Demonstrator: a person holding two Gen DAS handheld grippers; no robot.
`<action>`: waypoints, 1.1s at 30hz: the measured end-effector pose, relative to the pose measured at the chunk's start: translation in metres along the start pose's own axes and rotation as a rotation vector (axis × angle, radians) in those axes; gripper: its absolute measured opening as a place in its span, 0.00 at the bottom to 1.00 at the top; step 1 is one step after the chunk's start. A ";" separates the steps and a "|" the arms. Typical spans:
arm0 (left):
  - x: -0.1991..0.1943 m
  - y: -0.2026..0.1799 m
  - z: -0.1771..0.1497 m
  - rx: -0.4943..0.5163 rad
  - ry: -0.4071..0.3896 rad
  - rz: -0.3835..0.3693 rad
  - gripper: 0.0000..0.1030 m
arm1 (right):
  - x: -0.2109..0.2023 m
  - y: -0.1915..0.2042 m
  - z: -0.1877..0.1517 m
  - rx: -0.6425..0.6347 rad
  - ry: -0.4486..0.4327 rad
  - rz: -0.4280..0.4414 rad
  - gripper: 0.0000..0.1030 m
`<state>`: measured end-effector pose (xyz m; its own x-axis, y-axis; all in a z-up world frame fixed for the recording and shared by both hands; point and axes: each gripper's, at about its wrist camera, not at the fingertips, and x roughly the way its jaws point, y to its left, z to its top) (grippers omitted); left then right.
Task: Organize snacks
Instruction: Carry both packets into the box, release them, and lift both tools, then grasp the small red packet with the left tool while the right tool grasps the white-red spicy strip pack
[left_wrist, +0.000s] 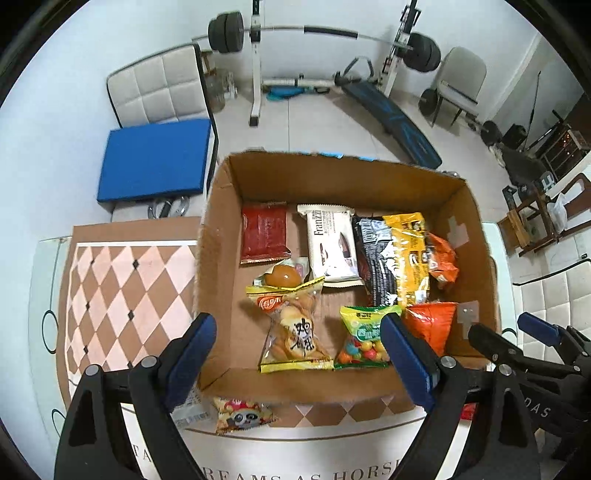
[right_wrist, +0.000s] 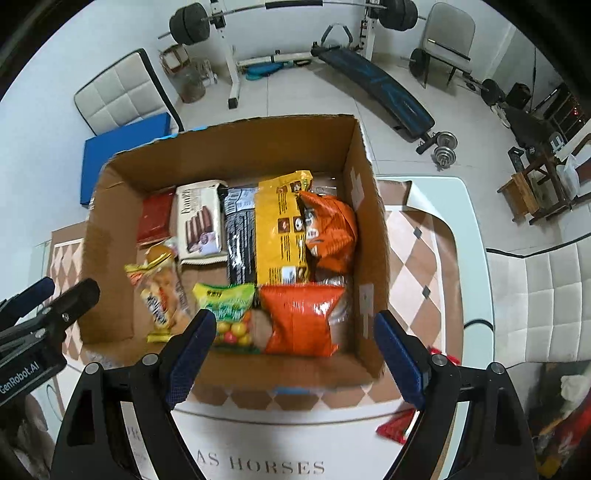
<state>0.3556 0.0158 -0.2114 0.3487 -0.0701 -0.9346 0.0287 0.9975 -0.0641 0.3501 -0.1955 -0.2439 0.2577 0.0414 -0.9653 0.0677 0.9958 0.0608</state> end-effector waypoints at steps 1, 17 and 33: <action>-0.009 -0.001 -0.005 -0.001 -0.016 -0.001 0.88 | -0.006 0.001 -0.005 -0.005 -0.009 0.001 0.87; -0.093 -0.010 -0.062 -0.004 -0.146 -0.006 0.88 | -0.092 0.000 -0.073 -0.024 -0.121 0.060 0.87; -0.006 -0.033 -0.124 -0.079 0.064 -0.080 0.97 | -0.018 -0.115 -0.113 0.276 0.062 0.076 0.94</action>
<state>0.2364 -0.0158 -0.2471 0.2876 -0.1513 -0.9457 -0.0208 0.9862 -0.1641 0.2285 -0.3018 -0.2627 0.2129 0.1283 -0.9686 0.3123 0.9304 0.1919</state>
